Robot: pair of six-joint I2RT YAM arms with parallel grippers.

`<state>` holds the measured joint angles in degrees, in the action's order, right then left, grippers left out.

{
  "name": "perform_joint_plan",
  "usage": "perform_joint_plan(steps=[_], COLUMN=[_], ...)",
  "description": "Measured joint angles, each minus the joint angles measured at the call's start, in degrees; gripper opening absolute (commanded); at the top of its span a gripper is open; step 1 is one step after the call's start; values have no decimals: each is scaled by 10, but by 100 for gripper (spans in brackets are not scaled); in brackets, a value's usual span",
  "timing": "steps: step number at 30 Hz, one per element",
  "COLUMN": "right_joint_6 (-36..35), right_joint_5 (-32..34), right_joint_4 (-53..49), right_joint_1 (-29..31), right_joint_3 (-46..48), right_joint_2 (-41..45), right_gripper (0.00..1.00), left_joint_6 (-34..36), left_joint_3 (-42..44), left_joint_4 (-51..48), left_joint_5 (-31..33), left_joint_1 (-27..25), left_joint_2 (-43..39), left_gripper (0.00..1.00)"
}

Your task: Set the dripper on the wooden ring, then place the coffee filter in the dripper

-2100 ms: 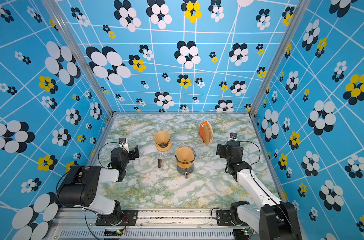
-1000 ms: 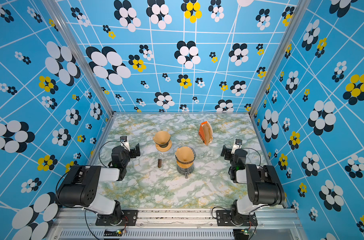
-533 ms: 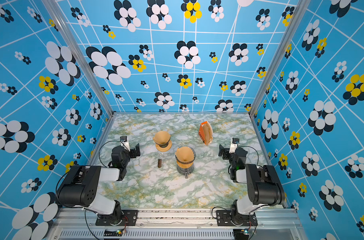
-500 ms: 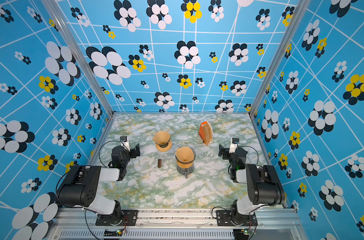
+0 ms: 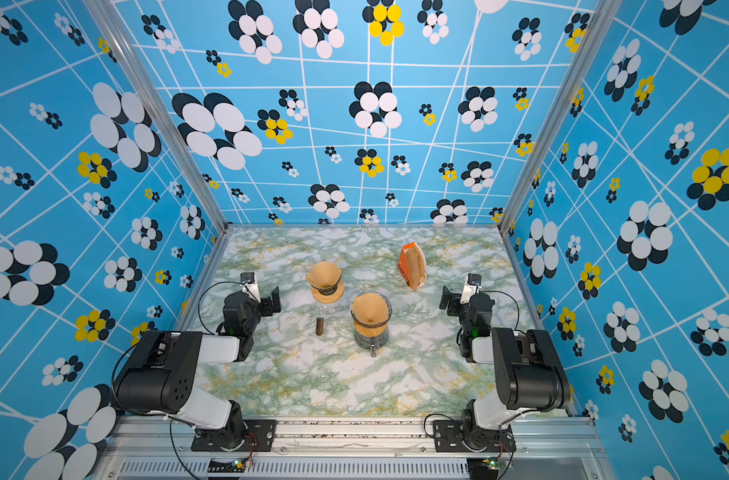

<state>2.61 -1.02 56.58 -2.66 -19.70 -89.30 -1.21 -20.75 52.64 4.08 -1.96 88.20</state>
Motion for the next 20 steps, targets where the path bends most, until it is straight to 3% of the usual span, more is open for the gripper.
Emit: perform_joint_plan(steps=[7, 20], right_joint_6=[-12, -9], right_joint_5=[-19, 5], right_joint_4=[-6, -20], right_joint_1=[9, 9], right_joint_3=[-1, -7], right_joint_2=[0, 0], right_gripper=[99, 99], left_joint_6=[0, 0], left_joint_3=[0, 0], left_joint_4=[0, -3], left_joint_5=[0, 0], left_joint_1=[0, 0], left_joint_2=[0, 0], left_gripper=[99, 99])
